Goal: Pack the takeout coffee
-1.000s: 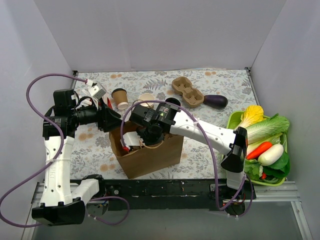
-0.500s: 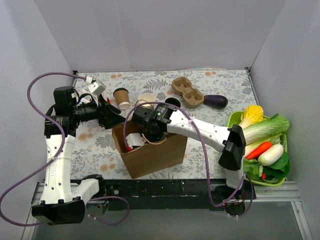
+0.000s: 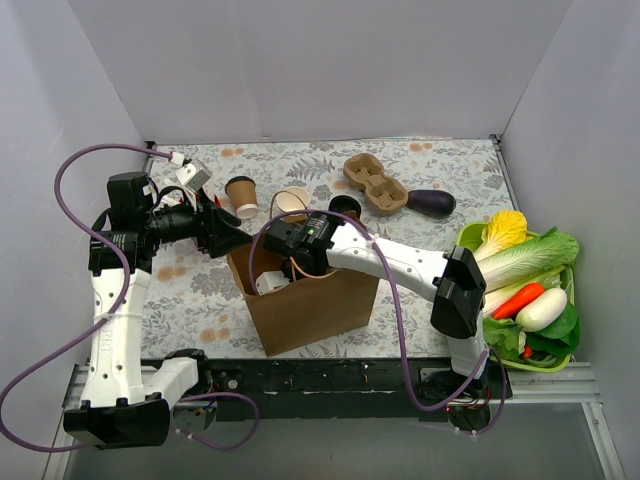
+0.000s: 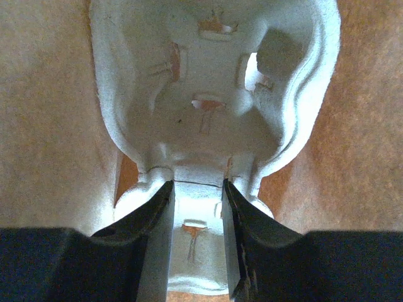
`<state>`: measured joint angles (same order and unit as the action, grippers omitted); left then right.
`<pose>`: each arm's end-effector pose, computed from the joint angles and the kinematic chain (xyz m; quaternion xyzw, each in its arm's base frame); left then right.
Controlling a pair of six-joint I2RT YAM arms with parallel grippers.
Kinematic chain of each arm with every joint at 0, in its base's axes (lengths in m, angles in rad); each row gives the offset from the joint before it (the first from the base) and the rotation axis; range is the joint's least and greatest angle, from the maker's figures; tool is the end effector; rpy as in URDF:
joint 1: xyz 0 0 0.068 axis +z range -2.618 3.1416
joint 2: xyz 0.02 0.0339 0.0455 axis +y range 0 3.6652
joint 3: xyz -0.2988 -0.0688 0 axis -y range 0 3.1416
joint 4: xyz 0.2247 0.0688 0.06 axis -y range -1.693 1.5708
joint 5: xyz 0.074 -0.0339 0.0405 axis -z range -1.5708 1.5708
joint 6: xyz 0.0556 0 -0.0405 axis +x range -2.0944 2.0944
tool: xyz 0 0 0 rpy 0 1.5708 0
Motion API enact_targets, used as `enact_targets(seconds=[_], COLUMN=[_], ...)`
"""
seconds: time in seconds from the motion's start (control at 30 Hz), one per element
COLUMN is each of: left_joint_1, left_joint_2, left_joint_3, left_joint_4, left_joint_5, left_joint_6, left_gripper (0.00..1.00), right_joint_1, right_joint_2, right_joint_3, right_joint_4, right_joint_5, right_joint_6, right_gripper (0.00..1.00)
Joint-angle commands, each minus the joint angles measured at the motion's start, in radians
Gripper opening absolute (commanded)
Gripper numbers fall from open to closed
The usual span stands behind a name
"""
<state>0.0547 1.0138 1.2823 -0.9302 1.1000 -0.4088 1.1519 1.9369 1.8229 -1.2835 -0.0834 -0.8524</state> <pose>0.1436 -0.0418 0.4236 0.0474 0.7982 -0.5282 0.2857 0.1501 0.3484 0.2991 -0.8407 0.5330 0.0540 0.0793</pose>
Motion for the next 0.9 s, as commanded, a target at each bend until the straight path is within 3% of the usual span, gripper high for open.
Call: enact_targets(seconds=[0.0, 0.03, 0.13, 0.2, 0.63, 0.87], left_joint_1=[-0.004, -0.004, -0.004, -0.004, -0.007, -0.022], left_joint_2=[-0.011, -0.011, -0.014, -0.018, -0.05, -0.027], left_joint_3=[-0.009, -0.008, -0.012, -0.018, -0.034, -0.021], left_joint_4=[0.016, 0.016, 0.018, 0.021, 0.018, 0.021], left_joint_5=[0.001, 0.003, 0.008, 0.008, 0.067, 0.092], left_joint_6=[-0.002, -0.004, -0.005, -0.008, -0.022, -0.027], left_gripper=[0.6, 0.61, 0.64, 0.66, 0.71, 0.71], right_joint_1=[-0.003, -0.004, -0.004, -0.003, -0.001, -0.001], right_joint_2=[-0.019, -0.023, -0.036, -0.049, -0.108, -0.196], right_joint_3=[-0.007, -0.002, 0.026, 0.047, 0.225, 0.228], right_joint_4=[-0.004, -0.005, -0.007, -0.001, -0.016, 0.065], right_joint_5=[0.025, 0.025, 0.01, 0.004, 0.056, 0.108], right_joint_6=[0.004, 0.006, 0.009, 0.01, 0.049, 0.03], right_gripper=[0.39, 0.41, 0.6, 0.63, 0.68, 0.67])
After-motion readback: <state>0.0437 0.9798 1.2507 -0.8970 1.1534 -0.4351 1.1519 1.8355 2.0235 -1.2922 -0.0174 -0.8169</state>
